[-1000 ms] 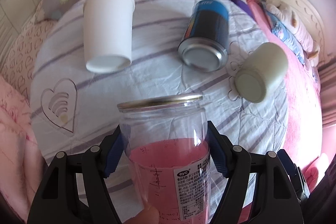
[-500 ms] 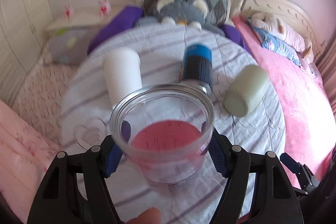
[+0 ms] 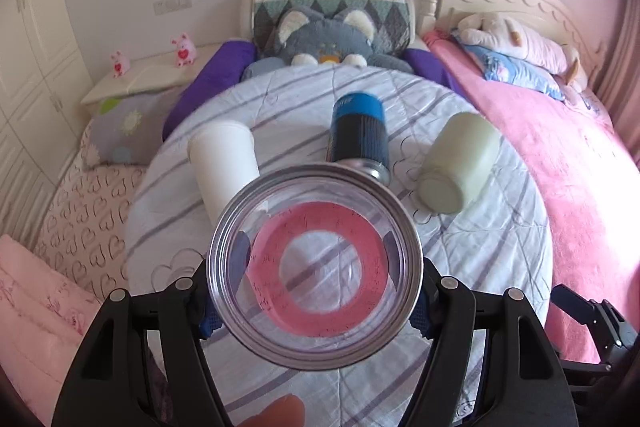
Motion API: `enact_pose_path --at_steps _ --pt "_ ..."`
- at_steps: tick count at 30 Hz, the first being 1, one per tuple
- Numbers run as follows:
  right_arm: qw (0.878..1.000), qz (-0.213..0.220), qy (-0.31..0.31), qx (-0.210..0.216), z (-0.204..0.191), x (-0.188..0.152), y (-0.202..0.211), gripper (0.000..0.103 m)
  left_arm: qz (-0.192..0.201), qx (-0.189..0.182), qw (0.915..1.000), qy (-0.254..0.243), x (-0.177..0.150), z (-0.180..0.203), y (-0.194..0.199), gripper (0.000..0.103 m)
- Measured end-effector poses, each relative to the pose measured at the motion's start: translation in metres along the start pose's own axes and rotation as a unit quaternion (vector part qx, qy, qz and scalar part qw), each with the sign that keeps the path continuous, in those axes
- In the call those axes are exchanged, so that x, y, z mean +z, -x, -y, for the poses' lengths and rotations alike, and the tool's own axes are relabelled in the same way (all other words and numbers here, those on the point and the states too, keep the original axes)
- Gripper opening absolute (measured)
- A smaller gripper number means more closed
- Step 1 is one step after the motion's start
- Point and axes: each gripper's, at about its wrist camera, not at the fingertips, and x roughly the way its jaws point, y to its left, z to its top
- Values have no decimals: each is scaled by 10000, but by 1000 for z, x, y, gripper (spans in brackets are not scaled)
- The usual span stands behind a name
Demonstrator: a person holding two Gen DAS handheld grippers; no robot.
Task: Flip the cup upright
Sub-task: 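Rotate the jar with the left gripper until its base points down, then set the jar upright on the quilt and open the left gripper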
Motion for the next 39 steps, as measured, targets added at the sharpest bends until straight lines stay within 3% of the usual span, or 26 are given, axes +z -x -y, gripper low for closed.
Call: enact_pose_path --at_steps 7,11,12,16,22,34,39 --pt "10000 21 -63 -7 1 -2 1 84 -402 20 9991 -140 -4 9 -24 71" --pt "10000 28 -45 -30 1 -4 4 84 -347 38 9993 -162 -9 12 -20 72" --pt "10000 26 -68 -37 2 -4 3 84 -335 34 9993 -186 -9 13 -18 74" --pt "9999 48 -100 -30 3 -5 5 84 -246 37 9994 -246 -6 14 -12 101" --pt "9999 121 -107 -11 1 -7 10 84 -102 63 9994 -327 -1 14 -1 103" --pt "9971 753 -34 -98 -15 -11 58 84 770 -36 9969 -139 -1 -11 83 103" --pt "9946 1007 191 -146 -36 -19 82 84 1031 203 9944 -62 -28 -29 121 103"
